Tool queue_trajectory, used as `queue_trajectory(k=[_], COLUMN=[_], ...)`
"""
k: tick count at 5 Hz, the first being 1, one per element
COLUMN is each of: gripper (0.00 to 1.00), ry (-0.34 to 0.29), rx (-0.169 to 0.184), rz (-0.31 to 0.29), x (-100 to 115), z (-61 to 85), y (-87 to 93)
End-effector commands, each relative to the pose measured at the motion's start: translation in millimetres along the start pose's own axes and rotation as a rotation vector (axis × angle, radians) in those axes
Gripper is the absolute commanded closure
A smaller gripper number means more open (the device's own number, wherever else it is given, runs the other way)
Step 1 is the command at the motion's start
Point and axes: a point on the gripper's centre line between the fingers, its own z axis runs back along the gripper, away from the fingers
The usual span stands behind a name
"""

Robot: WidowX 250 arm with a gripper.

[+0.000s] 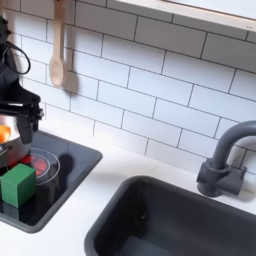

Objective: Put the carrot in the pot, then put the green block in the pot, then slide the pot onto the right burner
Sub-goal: 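Put the green block in the pot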

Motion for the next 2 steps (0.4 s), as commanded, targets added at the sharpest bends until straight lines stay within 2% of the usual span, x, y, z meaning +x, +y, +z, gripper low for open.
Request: queue_trajectory(k=[1,2], gripper=[0.0,0.0], ry=[0.065,0.094], rx=[-0.007,-0.012], rz=[-0.041,-0.055], x=[-22.0,-24.9], z=[-14.7,-21.3], y=[0.7,0.3])
